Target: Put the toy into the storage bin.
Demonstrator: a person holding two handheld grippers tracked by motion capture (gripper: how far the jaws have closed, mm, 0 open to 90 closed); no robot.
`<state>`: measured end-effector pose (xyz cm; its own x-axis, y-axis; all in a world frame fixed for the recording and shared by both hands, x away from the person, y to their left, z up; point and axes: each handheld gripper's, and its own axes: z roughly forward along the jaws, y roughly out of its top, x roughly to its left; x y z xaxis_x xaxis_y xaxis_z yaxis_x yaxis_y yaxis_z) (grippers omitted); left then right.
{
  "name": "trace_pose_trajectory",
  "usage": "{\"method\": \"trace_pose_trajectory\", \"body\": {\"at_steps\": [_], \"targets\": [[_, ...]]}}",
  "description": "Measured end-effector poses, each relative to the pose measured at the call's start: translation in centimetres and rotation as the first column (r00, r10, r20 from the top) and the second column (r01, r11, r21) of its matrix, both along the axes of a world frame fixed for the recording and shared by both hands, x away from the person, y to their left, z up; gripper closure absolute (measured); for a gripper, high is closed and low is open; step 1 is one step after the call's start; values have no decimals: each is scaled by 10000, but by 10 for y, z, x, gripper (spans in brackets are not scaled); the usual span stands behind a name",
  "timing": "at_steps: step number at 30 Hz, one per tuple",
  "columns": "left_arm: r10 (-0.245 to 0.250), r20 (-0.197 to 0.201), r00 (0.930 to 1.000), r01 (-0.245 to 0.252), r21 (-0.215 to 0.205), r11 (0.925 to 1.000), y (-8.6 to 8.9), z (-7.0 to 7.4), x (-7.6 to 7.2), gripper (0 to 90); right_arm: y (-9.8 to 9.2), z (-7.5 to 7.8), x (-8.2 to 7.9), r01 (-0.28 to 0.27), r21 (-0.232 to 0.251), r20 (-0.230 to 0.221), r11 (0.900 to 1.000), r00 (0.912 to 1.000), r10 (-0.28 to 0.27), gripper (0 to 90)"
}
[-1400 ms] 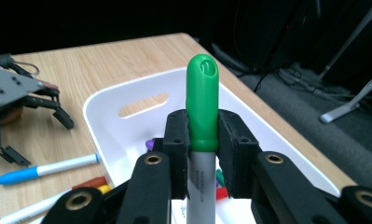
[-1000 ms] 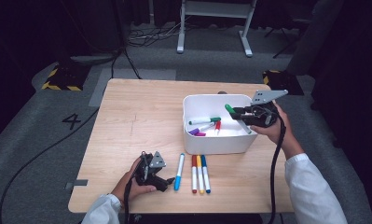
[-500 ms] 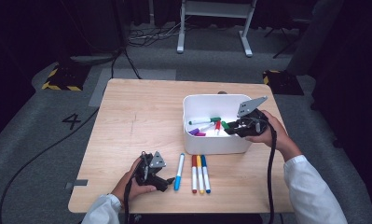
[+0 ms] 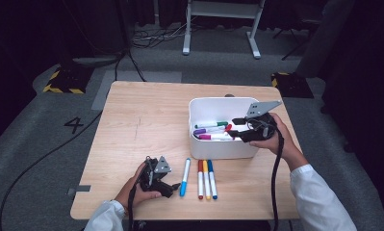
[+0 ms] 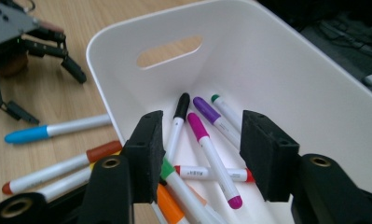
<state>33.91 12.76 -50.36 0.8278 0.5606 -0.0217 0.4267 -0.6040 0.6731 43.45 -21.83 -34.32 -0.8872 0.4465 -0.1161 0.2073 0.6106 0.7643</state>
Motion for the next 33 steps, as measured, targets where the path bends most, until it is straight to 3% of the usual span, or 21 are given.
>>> {"method": "trace_pose_trajectory", "body": {"at_steps": [5, 12, 15, 24, 33], "targets": [[-9, 1, 10000, 9, 10, 10000, 0, 0, 0, 104, -14, 10, -15, 424, 669, 391, 9969, 9982, -451, 402], [16, -6, 10000, -16, 9, 10000, 0, 0, 0, 104, -31, 14, -44, 704, 873, 1030, 9937, 9915, -793, 339], [10, 1, 10000, -10, 14, 10000, 0, 0, 0, 104, -37, 10, -58, 771, 1022, 1076, 9918, 9903, -880, 333], [21, 1, 10000, -21, 15, 10000, 0, 0, 0, 104, -32, -36, -89, 813, 860, 830, 9930, 9926, -884, 331], [49, 6, 10000, -49, 26, 10000, 0, 0, 0, 103, 7, -90, -86, 258, 337, -212, 9991, 9995, -251, 336]]}}
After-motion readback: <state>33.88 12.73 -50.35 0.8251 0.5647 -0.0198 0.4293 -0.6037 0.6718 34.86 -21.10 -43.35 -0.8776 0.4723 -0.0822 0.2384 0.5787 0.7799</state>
